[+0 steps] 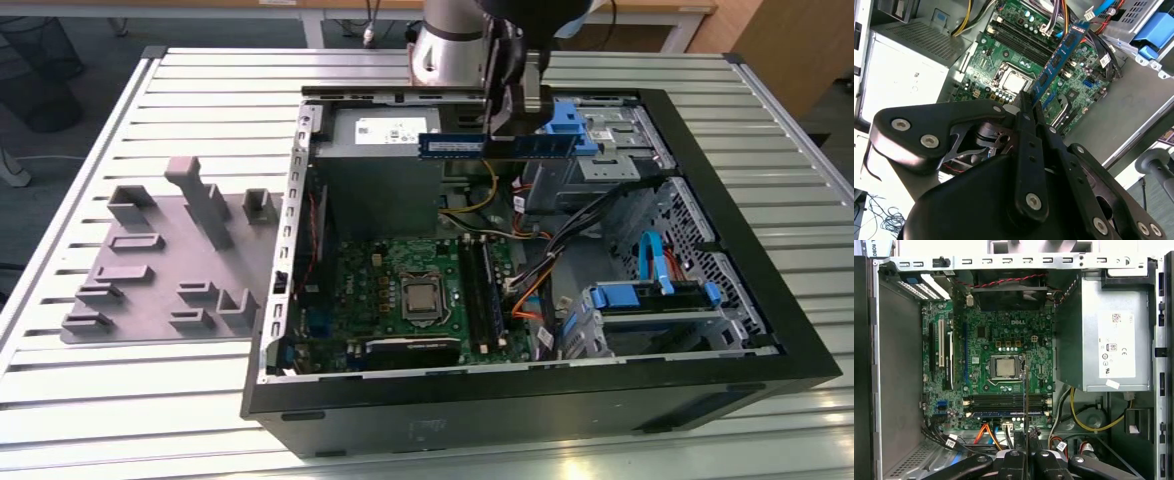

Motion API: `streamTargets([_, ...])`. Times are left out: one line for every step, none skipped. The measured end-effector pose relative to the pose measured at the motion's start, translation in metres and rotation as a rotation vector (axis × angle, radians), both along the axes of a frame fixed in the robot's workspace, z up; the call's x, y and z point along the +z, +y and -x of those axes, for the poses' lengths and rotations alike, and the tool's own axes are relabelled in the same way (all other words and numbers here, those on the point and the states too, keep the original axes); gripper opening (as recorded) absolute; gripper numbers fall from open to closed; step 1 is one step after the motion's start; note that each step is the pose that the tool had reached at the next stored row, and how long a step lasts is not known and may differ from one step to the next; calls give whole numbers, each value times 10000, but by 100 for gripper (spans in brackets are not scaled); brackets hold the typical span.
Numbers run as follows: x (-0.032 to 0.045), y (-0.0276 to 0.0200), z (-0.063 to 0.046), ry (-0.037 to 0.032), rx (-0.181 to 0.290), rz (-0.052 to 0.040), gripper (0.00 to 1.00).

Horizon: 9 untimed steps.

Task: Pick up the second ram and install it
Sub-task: 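Insert the second ram into the second slot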

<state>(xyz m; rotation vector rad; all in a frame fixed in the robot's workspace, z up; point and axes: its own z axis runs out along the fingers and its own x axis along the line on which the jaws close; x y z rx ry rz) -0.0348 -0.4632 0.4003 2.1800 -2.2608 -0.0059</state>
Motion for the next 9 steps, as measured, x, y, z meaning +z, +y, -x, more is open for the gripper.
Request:
streamTargets([0,0,-1,0,0,0,14])
streamTargets([0,0,-2,0,0,0,14])
streamTargets([0,0,-4,0,0,0,14])
streamTargets([0,0,-5,0,0,0,14])
streamTargets([0,0,-6,0,0,0,14])
streamTargets([0,0,-6,0,-6,0,14])
streamTargets([0,0,-6,0,-33,-1,14])
streamTargets([0,0,-6,0,-109,0,14])
streamTargets([-1,0,-6,0,-258,-1,14])
